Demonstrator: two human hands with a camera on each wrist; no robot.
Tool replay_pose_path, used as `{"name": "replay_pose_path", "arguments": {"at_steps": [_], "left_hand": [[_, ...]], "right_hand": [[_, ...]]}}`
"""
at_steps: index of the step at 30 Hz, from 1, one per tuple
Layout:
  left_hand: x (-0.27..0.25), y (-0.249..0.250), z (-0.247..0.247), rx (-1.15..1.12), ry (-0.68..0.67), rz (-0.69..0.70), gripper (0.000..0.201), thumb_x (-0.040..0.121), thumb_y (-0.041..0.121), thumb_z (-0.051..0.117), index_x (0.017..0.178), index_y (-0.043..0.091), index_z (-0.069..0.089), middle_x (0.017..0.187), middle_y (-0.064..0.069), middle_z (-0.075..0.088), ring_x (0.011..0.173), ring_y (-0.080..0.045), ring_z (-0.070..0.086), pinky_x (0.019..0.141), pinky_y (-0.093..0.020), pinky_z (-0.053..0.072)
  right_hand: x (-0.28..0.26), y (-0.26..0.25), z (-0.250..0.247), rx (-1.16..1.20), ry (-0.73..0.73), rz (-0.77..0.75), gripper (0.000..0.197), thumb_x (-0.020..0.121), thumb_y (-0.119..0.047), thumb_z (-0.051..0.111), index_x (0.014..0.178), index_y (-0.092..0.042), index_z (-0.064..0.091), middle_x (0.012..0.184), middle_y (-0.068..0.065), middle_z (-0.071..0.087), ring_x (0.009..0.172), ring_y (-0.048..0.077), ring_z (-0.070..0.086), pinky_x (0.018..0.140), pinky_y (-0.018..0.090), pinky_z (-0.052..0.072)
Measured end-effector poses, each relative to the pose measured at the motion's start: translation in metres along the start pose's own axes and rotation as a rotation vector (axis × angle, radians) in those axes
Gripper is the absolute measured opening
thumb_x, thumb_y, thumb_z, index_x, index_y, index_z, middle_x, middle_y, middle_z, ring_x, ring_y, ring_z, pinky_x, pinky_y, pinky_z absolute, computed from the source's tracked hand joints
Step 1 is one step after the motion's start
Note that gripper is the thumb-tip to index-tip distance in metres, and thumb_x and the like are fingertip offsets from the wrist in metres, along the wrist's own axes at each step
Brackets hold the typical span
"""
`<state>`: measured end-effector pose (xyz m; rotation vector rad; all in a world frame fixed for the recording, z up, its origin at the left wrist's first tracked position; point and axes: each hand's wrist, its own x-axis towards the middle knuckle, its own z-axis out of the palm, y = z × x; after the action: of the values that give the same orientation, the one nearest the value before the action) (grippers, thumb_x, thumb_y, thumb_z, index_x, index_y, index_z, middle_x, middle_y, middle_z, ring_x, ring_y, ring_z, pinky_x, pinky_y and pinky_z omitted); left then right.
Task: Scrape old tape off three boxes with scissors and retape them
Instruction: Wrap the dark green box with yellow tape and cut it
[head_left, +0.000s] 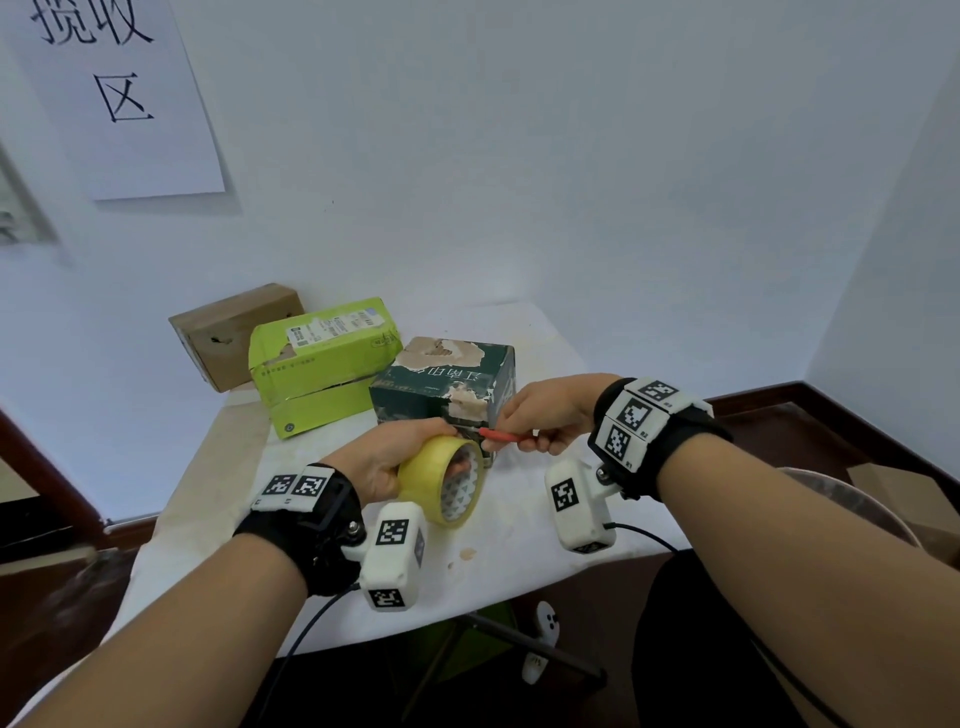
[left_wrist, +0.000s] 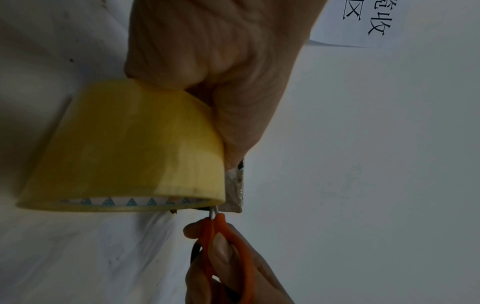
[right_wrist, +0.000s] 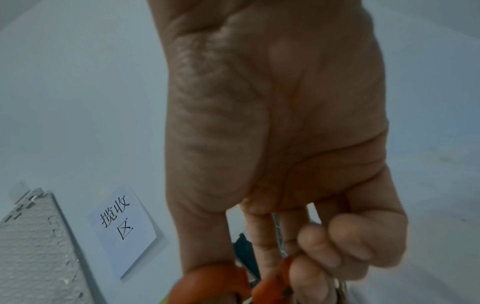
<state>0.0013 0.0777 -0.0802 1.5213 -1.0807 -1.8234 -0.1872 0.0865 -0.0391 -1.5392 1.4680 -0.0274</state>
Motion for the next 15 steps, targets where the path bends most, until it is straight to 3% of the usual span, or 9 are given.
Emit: {"name": "replay_pose_path", "arguments": {"at_steps": [9,15], "left_hand": [[0.002,0.000,-0.002,-0.069,-0.026,-0.009,0.015,0.091,0.012,0.061,0.095,-0.003,0.064,0.079,-0.020,0.070,0.064,-0.025,0.067,0.059,-0.031,0.059],[0.002,-0.001,-0.003,-0.044,-0.012,0.004,0.014,0.091,0.013,0.062,0.096,0.000,0.065,0.080,-0.019,0.070,0.066,-0.024,0.067,0.060,-0.031,0.059]], "right_hand": [[0.002,0.007,-0.003,0.014,0.051,-0.066,0.012,0.088,-0.024,0.067,0.079,-0.016,0.070,0.056,-0.002,0.048,0.046,0.008,0.035,0.047,0.018,0.030],[0.001,0.011,0.000,0.019,0.055,-0.107,0.013,0.090,-0.021,0.064,0.082,-0.014,0.071,0.053,-0.004,0.049,0.043,0.006,0.033,0.043,0.016,0.027]]}}
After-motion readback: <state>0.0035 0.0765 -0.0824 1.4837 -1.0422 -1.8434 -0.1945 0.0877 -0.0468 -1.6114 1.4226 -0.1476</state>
